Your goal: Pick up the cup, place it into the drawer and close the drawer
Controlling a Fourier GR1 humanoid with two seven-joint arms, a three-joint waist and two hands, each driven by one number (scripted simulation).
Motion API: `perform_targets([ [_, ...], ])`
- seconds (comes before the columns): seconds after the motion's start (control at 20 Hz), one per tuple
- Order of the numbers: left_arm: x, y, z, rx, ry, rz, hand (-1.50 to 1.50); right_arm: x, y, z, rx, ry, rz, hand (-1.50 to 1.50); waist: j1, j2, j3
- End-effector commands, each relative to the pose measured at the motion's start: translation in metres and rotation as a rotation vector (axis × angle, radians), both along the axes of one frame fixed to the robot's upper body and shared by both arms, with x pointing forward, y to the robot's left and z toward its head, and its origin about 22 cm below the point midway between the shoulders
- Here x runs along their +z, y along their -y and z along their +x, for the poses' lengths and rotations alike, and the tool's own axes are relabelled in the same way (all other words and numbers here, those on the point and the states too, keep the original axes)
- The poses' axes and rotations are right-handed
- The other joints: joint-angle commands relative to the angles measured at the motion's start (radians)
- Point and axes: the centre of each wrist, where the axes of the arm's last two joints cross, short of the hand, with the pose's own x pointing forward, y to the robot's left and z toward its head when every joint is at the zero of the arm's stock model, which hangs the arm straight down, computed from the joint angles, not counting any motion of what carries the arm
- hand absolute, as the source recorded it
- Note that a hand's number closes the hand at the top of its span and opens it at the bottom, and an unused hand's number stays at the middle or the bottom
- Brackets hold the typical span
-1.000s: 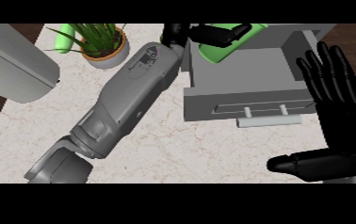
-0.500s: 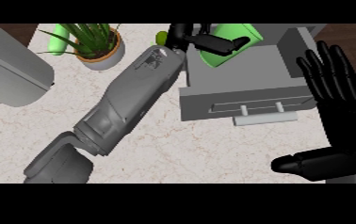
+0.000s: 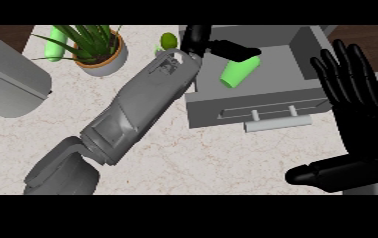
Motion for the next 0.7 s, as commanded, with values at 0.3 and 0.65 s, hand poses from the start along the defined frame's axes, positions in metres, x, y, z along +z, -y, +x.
perform_targets([
  [0.3,0.023,0.017,-0.012,-0.093,0.05,-0.23,-1.5,0.002,0.007,-0.004,0.043,-0.035,0.075,-1.5,0.037,-0.014,-0.001],
  [0.65,0.023,0.011,-0.013,-0.12,0.011,-0.347,-1.5,0.009,0.014,-0.01,0.062,-0.018,0.016,1.5,0.102,-0.026,-0.002],
])
